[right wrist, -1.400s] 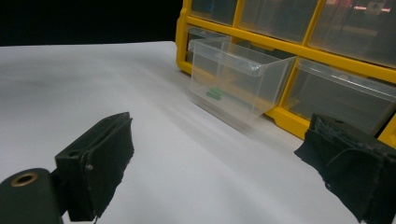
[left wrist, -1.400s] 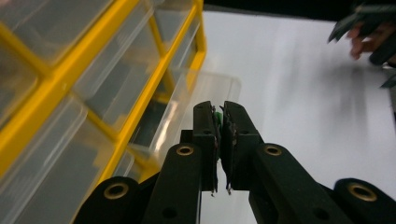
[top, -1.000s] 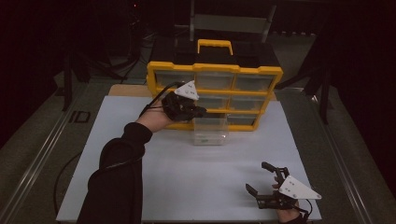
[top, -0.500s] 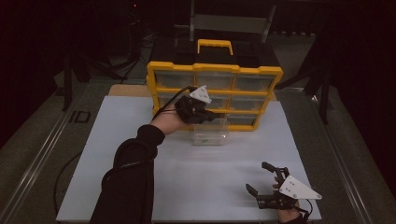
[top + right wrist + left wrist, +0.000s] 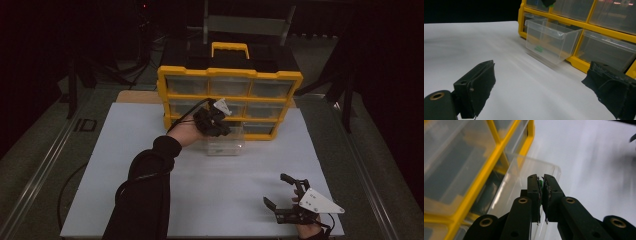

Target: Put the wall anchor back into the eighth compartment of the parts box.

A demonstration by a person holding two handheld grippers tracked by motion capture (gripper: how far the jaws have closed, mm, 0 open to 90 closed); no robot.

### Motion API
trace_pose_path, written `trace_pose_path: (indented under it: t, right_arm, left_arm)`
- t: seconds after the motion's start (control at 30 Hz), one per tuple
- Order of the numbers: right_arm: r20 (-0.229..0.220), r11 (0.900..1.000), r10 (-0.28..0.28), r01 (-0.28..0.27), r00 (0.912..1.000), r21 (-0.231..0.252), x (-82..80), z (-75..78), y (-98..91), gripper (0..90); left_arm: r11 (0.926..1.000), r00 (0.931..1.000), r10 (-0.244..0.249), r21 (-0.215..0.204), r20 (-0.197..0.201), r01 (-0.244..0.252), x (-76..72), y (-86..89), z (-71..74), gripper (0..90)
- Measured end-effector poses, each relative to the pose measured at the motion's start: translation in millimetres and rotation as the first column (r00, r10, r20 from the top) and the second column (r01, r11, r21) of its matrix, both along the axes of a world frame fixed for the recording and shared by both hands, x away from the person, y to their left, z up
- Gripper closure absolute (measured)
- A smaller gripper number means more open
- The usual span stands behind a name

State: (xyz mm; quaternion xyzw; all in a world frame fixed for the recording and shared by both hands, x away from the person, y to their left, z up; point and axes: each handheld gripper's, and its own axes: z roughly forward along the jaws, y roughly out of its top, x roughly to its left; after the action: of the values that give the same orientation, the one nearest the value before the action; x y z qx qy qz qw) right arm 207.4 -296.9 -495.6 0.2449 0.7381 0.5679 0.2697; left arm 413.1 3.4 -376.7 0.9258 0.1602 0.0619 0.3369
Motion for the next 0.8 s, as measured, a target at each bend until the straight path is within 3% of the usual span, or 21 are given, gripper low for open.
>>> trace_pose_path:
  t: [0.27, 0.57, 0.73, 0.8]
  right_arm:
    - [-0.001, 1.0000, 0.001, -0.001, 1.0000, 0.000, 0.4, -0.4, -0.3, 8.1]
    - [-0.004, 1.0000, 0.002, -0.002, 1.0000, 0.002, 0.4, -0.3, -0.7, 8.1]
    - [-0.003, 1.0000, 0.001, -0.001, 1.0000, 0.000, 0.4, -0.4, -0.7, 8.1]
    - [-0.003, 1.0000, 0.000, 0.000, 1.0000, 0.000, 0.5, -0.3, -1.1, 8.1]
  left_arm:
    - [0.9978, 0.9992, 0.022, 0.063, -0.032, -0.020, 3.6, -3.2, -9.5, 83.3]
    - [0.9895, 0.9939, 0.083, 0.124, -0.072, -0.074, 8.1, -5.1, -17.8, 82.6]
    - [0.9904, 0.9949, 0.086, 0.113, -0.052, -0.080, 8.1, -5.5, -17.3, 82.5]
    - [0.9921, 0.9945, 0.090, 0.093, -0.053, -0.085, 8.3, -4.1, -15.6, 73.5]
